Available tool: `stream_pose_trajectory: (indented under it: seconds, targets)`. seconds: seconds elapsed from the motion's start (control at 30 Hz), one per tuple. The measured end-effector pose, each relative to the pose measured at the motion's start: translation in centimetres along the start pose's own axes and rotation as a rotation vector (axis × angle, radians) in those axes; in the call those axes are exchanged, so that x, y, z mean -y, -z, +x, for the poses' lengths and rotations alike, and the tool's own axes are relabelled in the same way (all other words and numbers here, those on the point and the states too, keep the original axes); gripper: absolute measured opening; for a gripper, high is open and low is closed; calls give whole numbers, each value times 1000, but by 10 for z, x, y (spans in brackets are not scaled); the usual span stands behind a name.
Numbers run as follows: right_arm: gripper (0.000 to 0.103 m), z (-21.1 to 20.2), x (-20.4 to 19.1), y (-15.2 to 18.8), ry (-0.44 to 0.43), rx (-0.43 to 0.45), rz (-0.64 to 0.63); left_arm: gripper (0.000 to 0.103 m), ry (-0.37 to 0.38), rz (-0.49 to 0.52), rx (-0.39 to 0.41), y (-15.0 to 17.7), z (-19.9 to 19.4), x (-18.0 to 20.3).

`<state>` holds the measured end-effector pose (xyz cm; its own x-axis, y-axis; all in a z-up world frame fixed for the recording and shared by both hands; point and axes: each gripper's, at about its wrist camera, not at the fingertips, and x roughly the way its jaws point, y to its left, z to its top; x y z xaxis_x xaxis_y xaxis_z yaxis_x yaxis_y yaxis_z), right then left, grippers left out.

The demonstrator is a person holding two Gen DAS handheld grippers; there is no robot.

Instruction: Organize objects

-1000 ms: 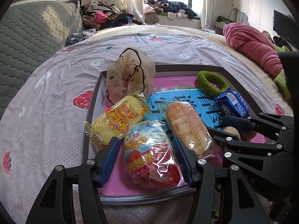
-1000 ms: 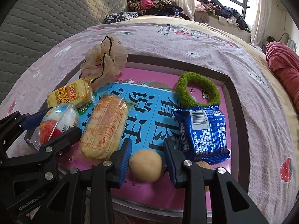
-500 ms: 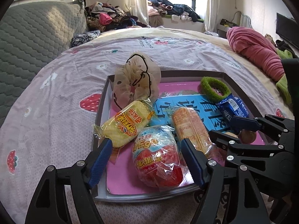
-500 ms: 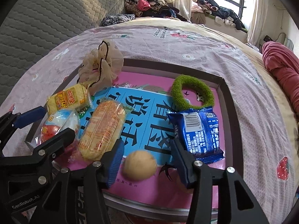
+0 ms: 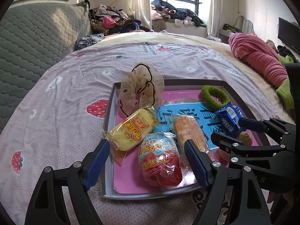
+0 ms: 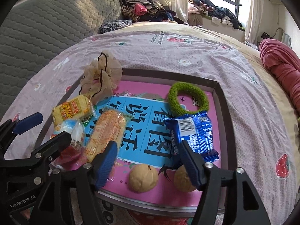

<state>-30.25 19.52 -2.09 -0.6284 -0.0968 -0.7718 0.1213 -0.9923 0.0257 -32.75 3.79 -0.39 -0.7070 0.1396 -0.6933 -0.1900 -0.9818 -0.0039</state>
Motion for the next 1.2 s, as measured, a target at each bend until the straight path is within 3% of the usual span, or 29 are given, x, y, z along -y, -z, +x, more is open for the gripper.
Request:
stream_pose_trajectory:
  seconds: [0.47, 0.57, 0.77, 0.93, 1.1, 1.2]
  targets:
    - [83, -16, 4, -5, -7, 46, 27, 85, -12, -20, 23, -4, -10, -3]
    - [85, -18, 7, -5, 1, 54, 39, 103, -14, -19, 30, -5, -13, -4]
    - [89, -33, 13, -8, -8, 98, 71, 103, 17, -29, 73, -8, -27, -5]
    - [93, -51, 12, -11, 1, 138, 69, 103, -5, -47, 100, -13, -38, -12]
    - [96, -70, 8, -12, 19, 178, 68, 103, -75, -45, 111, -15, -51, -16]
    - [97, -82, 6, -13, 25, 196, 60, 103, -67, -50, 94, -16, -55, -18]
